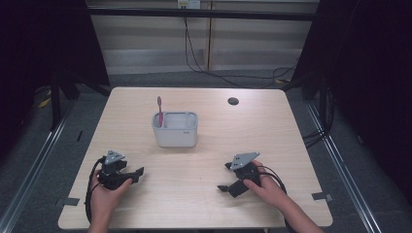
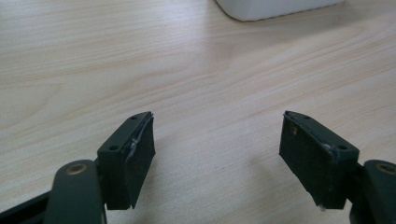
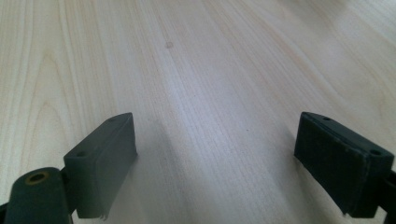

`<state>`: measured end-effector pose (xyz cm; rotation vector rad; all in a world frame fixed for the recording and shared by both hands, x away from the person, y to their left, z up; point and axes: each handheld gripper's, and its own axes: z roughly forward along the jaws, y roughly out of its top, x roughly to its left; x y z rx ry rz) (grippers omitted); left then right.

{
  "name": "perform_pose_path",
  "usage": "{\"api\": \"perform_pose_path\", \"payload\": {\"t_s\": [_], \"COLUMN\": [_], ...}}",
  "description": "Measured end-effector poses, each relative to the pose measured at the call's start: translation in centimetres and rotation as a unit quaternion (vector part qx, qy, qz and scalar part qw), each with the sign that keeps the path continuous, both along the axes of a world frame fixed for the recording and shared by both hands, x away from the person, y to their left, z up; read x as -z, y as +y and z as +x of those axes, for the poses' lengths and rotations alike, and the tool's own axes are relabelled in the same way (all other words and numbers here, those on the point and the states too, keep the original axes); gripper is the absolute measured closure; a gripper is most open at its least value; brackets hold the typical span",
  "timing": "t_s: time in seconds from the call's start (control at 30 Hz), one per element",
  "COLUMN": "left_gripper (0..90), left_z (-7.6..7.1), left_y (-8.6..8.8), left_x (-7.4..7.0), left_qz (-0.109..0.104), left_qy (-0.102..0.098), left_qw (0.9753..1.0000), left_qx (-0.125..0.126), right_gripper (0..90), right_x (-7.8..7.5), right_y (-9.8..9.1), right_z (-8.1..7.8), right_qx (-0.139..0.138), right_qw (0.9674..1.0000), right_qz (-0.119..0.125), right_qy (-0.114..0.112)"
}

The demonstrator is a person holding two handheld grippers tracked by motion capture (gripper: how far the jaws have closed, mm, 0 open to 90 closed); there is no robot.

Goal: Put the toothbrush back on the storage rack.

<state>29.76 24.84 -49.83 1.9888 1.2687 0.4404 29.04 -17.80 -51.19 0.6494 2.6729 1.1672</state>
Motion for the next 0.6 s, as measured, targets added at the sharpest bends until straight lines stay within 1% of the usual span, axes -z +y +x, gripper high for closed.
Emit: {"api": "perform_pose_path", "payload": {"t_s": [0.07, 0.17, 0.23, 0.33, 0.43, 0.47, 0.5, 0.6], "left_gripper": [26.4, 26.3, 26.2, 26.2, 26.1, 26.0, 26.0, 26.0], "left_z": [0.01, 0.01, 0.02, 0.02, 0.02, 0.02, 0.03, 0.02], "left_y": [0.00, 0.01, -0.04, -0.02, 0.01, -0.05, 0.02, 0.03], "left_x": [0.06, 0.16, 0.26, 0.25, 0.31, 0.42, 0.43, 0.58], "left_qz": [0.005, 0.006, 0.007, 0.012, 0.013, 0.010, 0.014, 0.014], "left_qy": [0.000, 0.004, 0.001, 0.000, 0.002, 0.001, 0.002, 0.002], "left_qw": [1.0000, 1.0000, 1.0000, 0.9999, 0.9999, 1.0000, 0.9999, 0.9999], "left_qx": [0.002, 0.004, 0.001, 0.003, 0.005, 0.001, 0.004, 0.004], "right_gripper": [12.0, 12.0, 12.0, 12.0, 12.0, 12.0, 12.0, 12.0], "right_x": [0.00, 0.00, 0.00, 0.01, 0.00, 0.00, 0.00, 0.00], "right_y": [0.00, 0.00, 0.00, 0.00, 0.00, 0.00, 0.00, 0.00], "right_z": [0.00, 0.00, 0.00, 0.00, 0.00, 0.00, 0.00, 0.00], "right_qx": [0.000, 0.000, 0.000, 0.000, 0.000, 0.000, 0.000, 0.000], "right_qw": [1.0000, 1.0000, 1.0000, 1.0000, 1.0000, 1.0000, 1.0000, 1.0000], "right_qz": [0.000, 0.000, 0.000, 0.000, 0.000, 0.000, 0.000, 0.000], "right_qy": [0.000, 0.000, 0.000, 0.000, 0.000, 0.000, 0.000, 0.000]}}
